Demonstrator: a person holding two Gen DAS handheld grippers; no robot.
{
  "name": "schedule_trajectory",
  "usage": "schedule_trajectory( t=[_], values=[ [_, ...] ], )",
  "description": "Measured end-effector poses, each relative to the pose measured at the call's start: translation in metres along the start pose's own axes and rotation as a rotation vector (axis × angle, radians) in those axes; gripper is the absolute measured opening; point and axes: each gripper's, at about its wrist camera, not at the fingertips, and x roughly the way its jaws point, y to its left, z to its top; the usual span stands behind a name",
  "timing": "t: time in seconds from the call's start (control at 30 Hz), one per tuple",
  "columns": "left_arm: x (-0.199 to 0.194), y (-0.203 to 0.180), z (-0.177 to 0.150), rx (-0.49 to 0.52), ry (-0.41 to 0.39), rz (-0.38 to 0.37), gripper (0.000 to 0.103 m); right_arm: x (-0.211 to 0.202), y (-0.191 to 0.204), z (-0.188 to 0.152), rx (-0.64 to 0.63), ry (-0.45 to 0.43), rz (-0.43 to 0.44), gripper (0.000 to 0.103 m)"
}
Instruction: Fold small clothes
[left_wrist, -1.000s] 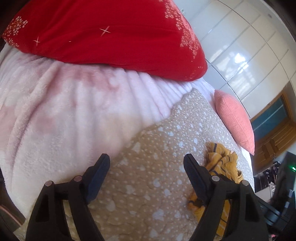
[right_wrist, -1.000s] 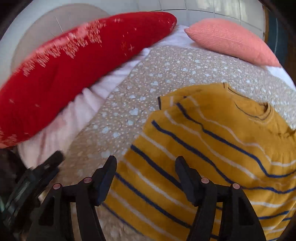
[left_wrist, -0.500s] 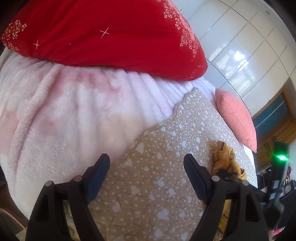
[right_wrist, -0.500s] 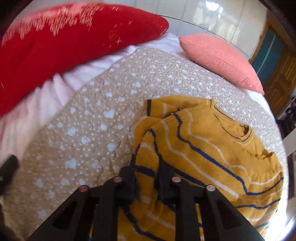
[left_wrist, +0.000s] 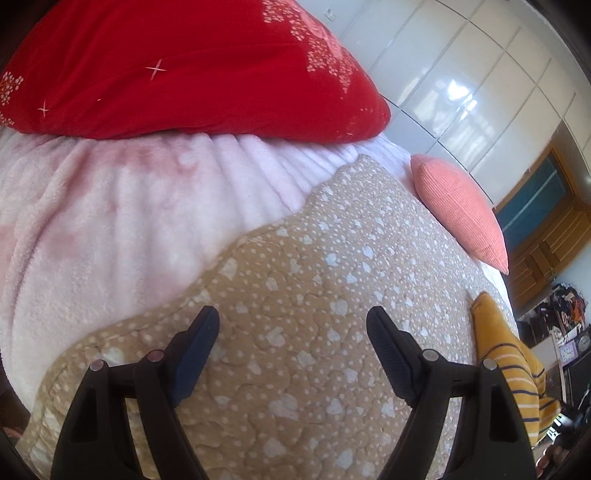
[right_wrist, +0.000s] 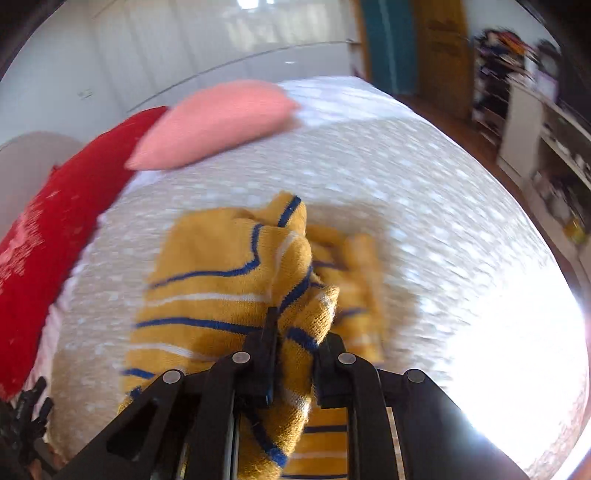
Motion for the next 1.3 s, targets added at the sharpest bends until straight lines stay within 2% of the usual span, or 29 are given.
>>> schedule_trajectory(
  t=[0.13, 0.17, 0.23, 0.3, 0.37, 0.47, 0.5, 0.57, 0.7, 0.73, 0.83, 0.97, 1.03, 1.07, 1.13, 1.23, 1.3],
  values=[
    [0.0, -0.012, -0.007, 0.041, -0.005, 0.004, 0.081, -0.008, -0.036, -0.006, 0.095, -0.024, 0.041, 0.02],
    [0.0, -0.015, -0.008, 0.055, -0.007, 0.007, 0.081, -0.015, -0.035, -0.005, 0.091, -0.04, 0.049, 0.024],
    [0.001, -0.019, -0.009, 0.068, -0.007, 0.004, 0.081, -0.031, -0.03, -0.002, 0.07, -0.085, 0.013, 0.041],
    [0.002, -0.02, -0.009, 0.067, -0.005, 0.0, 0.081, -0.047, -0.021, 0.0, 0.036, -0.148, -0.033, 0.042],
    [0.003, -0.02, -0.008, 0.062, -0.003, -0.006, 0.081, -0.067, -0.005, -0.003, -0.04, -0.19, 0.005, 0.042],
    [0.003, -0.022, -0.009, 0.065, 0.004, -0.018, 0.081, -0.07, 0.021, -0.013, -0.128, -0.128, 0.13, 0.042],
    [0.004, -0.024, -0.009, 0.068, 0.007, -0.022, 0.081, -0.064, 0.027, -0.018, -0.143, -0.101, 0.136, 0.042],
    [0.004, -0.028, -0.012, 0.082, 0.016, -0.035, 0.081, -0.049, 0.028, -0.028, -0.15, -0.067, 0.09, 0.042],
    [0.003, -0.039, -0.019, 0.128, 0.016, -0.044, 0.081, -0.016, -0.01, -0.056, -0.023, 0.029, 0.026, 0.042],
    [0.003, -0.042, -0.021, 0.14, 0.02, -0.05, 0.081, -0.015, -0.024, -0.064, 0.01, 0.036, 0.032, 0.042],
    [0.006, -0.051, -0.025, 0.175, 0.044, -0.073, 0.081, -0.026, -0.055, -0.078, 0.107, 0.03, 0.134, 0.048],
    [0.011, -0.076, -0.037, 0.24, 0.098, -0.15, 0.082, -0.052, -0.067, -0.073, 0.121, -0.04, 0.209, 0.055],
    [0.01, -0.097, -0.045, 0.277, 0.118, -0.195, 0.084, -0.06, -0.072, -0.064, 0.122, -0.08, 0.233, 0.075],
    [0.011, -0.111, -0.049, 0.288, 0.135, -0.233, 0.088, -0.06, -0.075, -0.057, 0.127, -0.094, 0.24, 0.079],
    [0.015, -0.14, -0.054, 0.312, 0.188, -0.312, 0.088, -0.051, -0.08, -0.042, 0.131, -0.105, 0.254, 0.083],
    [0.032, -0.191, -0.069, 0.386, 0.266, -0.432, 0.095, -0.014, -0.085, -0.013, 0.15, -0.056, 0.305, 0.083],
    [0.051, -0.218, -0.083, 0.422, 0.328, -0.467, 0.095, 0.024, -0.088, 0.003, 0.2, 0.02, 0.399, 0.083]
  ],
)
